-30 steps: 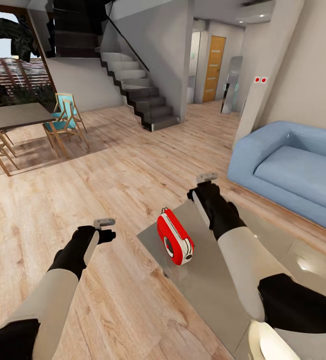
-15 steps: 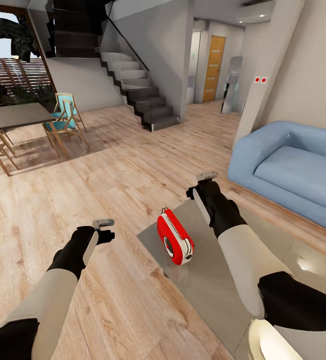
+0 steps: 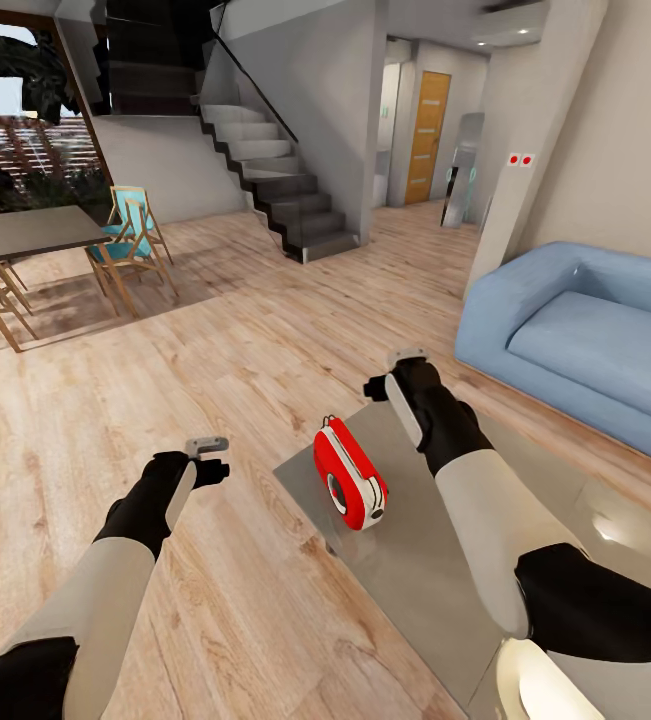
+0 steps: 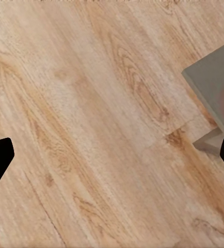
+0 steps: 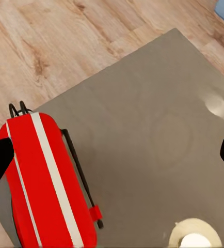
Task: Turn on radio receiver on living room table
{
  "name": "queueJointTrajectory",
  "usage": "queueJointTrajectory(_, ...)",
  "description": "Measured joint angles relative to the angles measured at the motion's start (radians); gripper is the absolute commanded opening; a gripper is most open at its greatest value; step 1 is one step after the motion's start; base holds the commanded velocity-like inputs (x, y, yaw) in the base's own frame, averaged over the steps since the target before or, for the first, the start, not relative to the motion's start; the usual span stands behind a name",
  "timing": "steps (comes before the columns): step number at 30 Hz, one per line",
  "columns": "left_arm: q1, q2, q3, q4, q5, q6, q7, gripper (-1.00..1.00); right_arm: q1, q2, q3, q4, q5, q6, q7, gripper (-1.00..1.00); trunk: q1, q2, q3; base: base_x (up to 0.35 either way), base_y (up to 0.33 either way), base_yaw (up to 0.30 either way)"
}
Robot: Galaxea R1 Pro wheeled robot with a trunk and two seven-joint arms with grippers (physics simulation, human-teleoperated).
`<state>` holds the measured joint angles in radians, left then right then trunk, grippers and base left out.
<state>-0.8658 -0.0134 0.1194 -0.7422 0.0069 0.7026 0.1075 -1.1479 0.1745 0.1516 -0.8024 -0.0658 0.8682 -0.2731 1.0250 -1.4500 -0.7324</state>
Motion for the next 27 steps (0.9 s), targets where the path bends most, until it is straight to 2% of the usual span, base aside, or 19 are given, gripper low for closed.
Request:
queueJointTrajectory(6, 0.0, -0.001, -0.001, 0.0, 0.001, 0.0, 0.0, 1.0, 0.0, 0.0, 0.0, -0.025, -0.028, 0.009, 0.005, 1.0, 0.0, 0.0, 0.0, 0.0, 0.0, 0.0)
queueJointTrajectory(13, 0.0, -0.003, -0.001, -0.003, 0.001, 0.0, 0.0, 1.0, 0.0, 0.0, 0.0, -0.029, -0.03, 0.03, 0.007, 1.0, 0.0, 0.0, 0.0, 0.0, 0.0, 0.0)
queueJointTrajectory(17, 0.0, -0.006, -0.003, -0.012, 0.001, 0.001, 0.0, 1.0, 0.0, 0.0, 0.0, -0.029, -0.03, 0.042, 0.054, 1.0, 0.0, 0.0, 0.0, 0.0, 0.0, 0.0)
queueJointTrajectory(27, 0.0, -0.007, -0.006, -0.031, 0.001, 0.002, 0.0, 1.0, 0.0, 0.0, 0.003, -0.017, -0.028, 0.042, 0.063, 1.0, 0.0, 0.0, 0.0, 0.0, 0.0, 0.0)
